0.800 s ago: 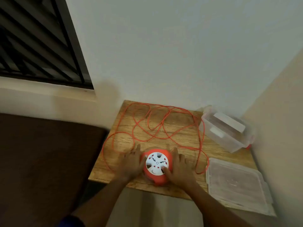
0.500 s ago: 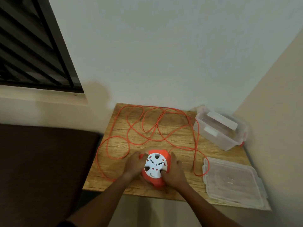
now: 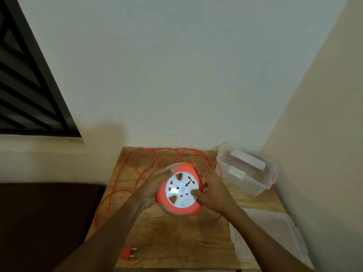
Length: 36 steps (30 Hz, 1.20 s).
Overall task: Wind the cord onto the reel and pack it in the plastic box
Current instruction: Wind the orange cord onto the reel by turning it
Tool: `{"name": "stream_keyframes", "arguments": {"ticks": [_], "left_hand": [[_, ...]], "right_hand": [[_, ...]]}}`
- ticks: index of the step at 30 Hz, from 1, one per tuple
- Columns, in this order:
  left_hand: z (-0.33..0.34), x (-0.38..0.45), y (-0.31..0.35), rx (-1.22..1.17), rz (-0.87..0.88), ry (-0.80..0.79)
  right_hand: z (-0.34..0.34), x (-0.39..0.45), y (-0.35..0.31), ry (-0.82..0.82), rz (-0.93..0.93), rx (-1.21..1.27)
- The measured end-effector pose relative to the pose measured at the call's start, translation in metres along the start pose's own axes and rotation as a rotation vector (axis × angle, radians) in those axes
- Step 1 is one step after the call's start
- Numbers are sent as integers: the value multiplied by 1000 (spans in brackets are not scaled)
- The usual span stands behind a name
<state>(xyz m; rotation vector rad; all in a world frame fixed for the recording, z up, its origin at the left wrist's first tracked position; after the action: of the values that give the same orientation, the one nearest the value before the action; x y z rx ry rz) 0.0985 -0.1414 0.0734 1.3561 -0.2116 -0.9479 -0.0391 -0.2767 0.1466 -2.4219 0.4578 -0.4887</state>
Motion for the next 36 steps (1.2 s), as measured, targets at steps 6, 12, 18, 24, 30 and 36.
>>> {"name": "stream_keyframes", "arguments": {"ticks": [6, 12, 18, 24, 30, 36], "left_hand": [[38, 5, 40, -115, 33, -207], [53, 12, 75, -151, 136, -108], [69, 10, 121, -179, 268, -83], [70, 16, 136, -109, 277, -86], [63, 23, 132, -101, 262, -80], [64, 16, 129, -151, 242, -166]], "right_hand": [[-47, 42, -23, -42, -222, -78], [-81, 70, -27, -8, -271, -106], [-103, 76, -47, 155, -414, -157], [-100, 60, -81, 177, -588, -419], [-85, 60, -89, 114, -481, -652], [-72, 55, -105, 205, -365, -806]]}}
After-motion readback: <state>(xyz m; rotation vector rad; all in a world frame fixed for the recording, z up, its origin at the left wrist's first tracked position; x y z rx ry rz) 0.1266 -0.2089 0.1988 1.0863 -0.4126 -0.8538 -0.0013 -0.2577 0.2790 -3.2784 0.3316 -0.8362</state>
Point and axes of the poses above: each hand's wrist, its own x-axis towards the middle knuckle, its own z-axis out of the palm, y = z × x, the point moved 7 cm from there along x, towards the middle knuckle, and after that the axes turned 6 degrees about y, right-handed, at the moved point
